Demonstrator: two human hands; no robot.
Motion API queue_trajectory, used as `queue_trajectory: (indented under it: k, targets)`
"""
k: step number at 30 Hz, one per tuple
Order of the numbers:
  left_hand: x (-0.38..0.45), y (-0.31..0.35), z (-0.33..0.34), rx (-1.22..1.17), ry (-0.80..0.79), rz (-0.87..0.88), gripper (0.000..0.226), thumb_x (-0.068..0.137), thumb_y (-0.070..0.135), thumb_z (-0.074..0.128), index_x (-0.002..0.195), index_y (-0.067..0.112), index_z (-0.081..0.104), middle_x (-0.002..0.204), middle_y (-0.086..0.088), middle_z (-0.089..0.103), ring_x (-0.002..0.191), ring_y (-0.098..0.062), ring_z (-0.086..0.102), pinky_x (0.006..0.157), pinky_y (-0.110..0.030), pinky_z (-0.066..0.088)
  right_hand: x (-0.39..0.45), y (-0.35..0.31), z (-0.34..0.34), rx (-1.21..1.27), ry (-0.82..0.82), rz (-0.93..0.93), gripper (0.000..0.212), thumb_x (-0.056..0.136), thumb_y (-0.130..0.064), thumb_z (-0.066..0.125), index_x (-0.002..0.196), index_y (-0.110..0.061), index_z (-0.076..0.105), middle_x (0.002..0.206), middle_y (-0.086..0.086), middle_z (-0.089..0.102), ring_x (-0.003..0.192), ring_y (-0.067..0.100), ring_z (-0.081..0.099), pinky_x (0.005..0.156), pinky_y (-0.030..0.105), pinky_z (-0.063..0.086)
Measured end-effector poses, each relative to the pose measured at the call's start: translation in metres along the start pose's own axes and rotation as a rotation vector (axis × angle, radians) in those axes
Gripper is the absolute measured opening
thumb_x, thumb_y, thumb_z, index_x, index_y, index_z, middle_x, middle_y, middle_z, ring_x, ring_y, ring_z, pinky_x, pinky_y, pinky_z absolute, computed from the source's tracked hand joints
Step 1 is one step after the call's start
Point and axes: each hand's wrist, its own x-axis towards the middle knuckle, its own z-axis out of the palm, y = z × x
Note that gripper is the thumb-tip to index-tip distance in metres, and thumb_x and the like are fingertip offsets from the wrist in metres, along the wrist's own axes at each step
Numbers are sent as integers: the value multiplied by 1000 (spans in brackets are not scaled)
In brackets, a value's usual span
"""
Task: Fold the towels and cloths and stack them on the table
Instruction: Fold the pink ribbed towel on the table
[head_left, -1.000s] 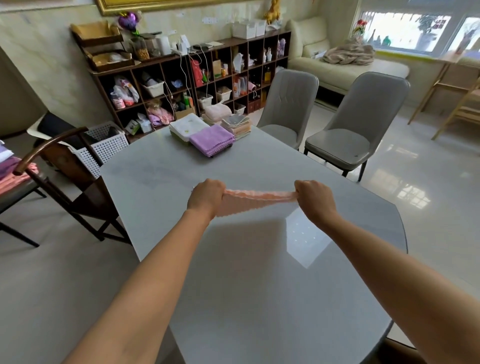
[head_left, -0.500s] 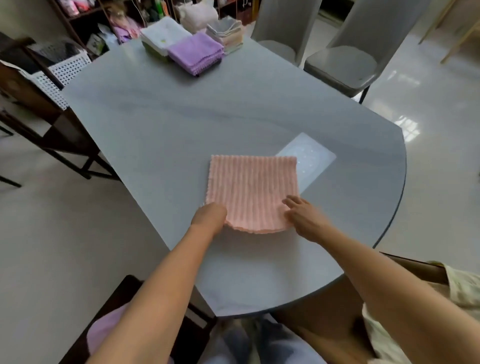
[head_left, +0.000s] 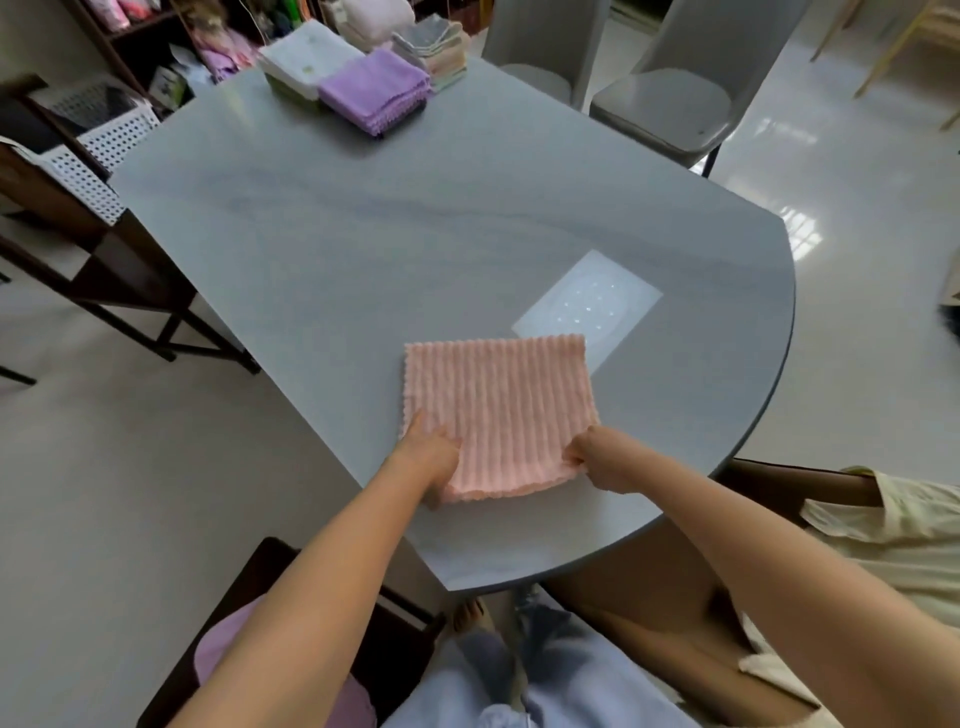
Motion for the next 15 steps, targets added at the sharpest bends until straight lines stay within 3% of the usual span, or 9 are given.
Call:
queue_trajectory:
  k: [1,3,4,6,9,11,13,15]
  targets:
    - [-4,2,-3,-54,-58,11,63,81,33,72,133,6,49,134,-9,52,125,-28,47,113,-52,26,-3,-2,-2,16,-29,4,22,88,5,43,86,-10,59,84,2,51,80,21,48,64,21,36]
    - [-13,3,-11,-194,-171,40,45,80,33,73,114,6,60,116,-9,62,106,-28,60,94,-41,48,-8,-2,-1,54,-91,14,25,89,4,44,71,-13,49,73,-3,41,73,17,40,57,18,29]
    - [-17,1,-15,-256,-202,46,38,81,34,72,107,8,62,109,-9,63,101,-27,62,86,-39,50,-11,-2,-1,67,-118,21,24,90,3,44,73,-13,49,71,-4,38,69,15,37,56,18,28]
    - [-23,-6,-18,-397,-205,43,22,83,35,69,86,16,59,89,-5,59,83,-23,58,72,-34,46,-14,2,-3,113,-165,55,19,90,3,43,97,-9,56,81,-3,44,67,10,38,58,16,33]
    - [-26,-29,-19,-637,22,-35,18,89,24,59,78,11,58,79,-7,53,74,-20,48,62,-26,34,-12,10,-9,299,-94,129,35,92,2,43,122,-11,54,113,6,54,96,20,54,83,27,48]
    - [-22,-44,-17,-750,224,-113,26,93,18,53,67,12,52,77,-11,52,76,-21,47,58,-28,30,-5,15,-15,405,23,165,27,94,-5,47,118,-7,57,115,8,58,106,26,57,92,35,47]
    - [-15,-52,-14,-783,384,-201,35,96,18,49,61,16,42,79,-12,55,75,-24,49,60,-29,31,4,20,-17,515,136,211,15,95,-15,50,94,-5,62,94,9,62,94,27,61,80,35,48]
    - [-4,-54,-13,-780,471,-285,36,97,21,46,62,15,41,89,-15,62,81,-29,55,63,-29,35,13,27,-19,573,260,266,22,94,-20,51,75,-9,56,78,8,58,79,27,58,67,34,42]
